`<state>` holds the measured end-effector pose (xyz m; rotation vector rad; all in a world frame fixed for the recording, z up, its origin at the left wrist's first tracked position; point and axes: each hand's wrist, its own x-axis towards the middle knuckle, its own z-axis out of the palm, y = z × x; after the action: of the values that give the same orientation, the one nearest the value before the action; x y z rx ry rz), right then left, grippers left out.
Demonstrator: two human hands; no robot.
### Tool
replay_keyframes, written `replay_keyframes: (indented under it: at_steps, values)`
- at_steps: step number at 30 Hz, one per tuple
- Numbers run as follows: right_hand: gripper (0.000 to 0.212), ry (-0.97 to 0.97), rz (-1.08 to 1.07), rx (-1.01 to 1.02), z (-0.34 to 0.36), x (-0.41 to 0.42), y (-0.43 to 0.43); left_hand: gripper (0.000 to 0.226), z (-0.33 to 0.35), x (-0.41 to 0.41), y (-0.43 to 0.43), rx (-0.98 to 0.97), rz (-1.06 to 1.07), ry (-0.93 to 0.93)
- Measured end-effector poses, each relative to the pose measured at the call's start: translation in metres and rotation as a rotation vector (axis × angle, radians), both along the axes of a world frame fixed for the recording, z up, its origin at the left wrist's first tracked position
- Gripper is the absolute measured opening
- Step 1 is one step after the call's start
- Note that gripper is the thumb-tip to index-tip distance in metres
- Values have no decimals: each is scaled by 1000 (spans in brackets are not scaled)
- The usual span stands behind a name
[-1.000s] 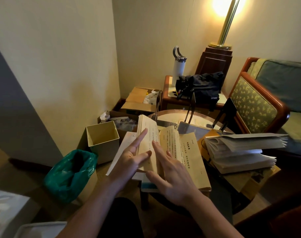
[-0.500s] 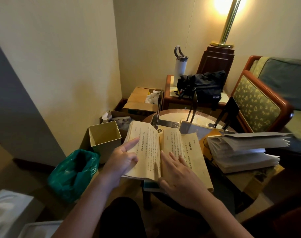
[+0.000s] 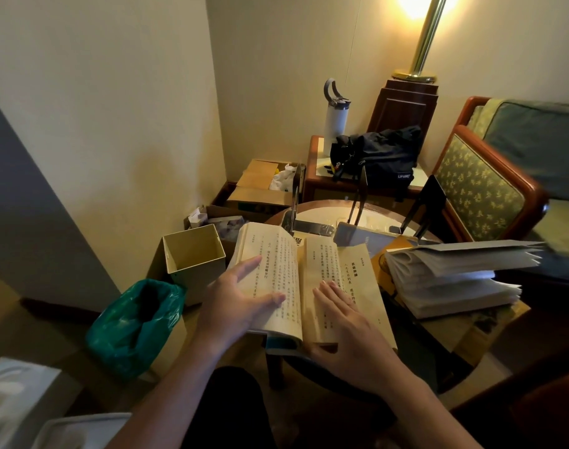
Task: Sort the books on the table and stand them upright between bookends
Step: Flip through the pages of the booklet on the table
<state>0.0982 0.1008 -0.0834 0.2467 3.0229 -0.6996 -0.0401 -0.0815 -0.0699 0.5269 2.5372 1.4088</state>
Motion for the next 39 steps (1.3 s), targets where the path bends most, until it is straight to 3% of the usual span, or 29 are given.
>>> replay_keyframes:
  at_steps: [10, 18, 23, 33, 36, 39]
  values:
    - [99, 109, -79, -94, -6, 4, 5, 69, -1, 0, -5, 77, -76, -16]
    - [77, 212, -232, -299, -1, 12, 3, 64, -3, 2, -2, 188, -113, -74]
    - [77, 244, -275, -367, 7, 13, -1, 66, -1, 5, 0, 250, -143, -112]
    - [76, 110, -143, -91, 31, 2, -17, 60, 4, 7, 4, 270, -163, -70]
    - [76, 132, -86, -61, 42, -5, -29, 53, 9, 10, 7, 385, -162, -160]
    - [81, 110, -29, -56, 47, -12, -40, 61, 15, 11, 10, 494, -167, -261]
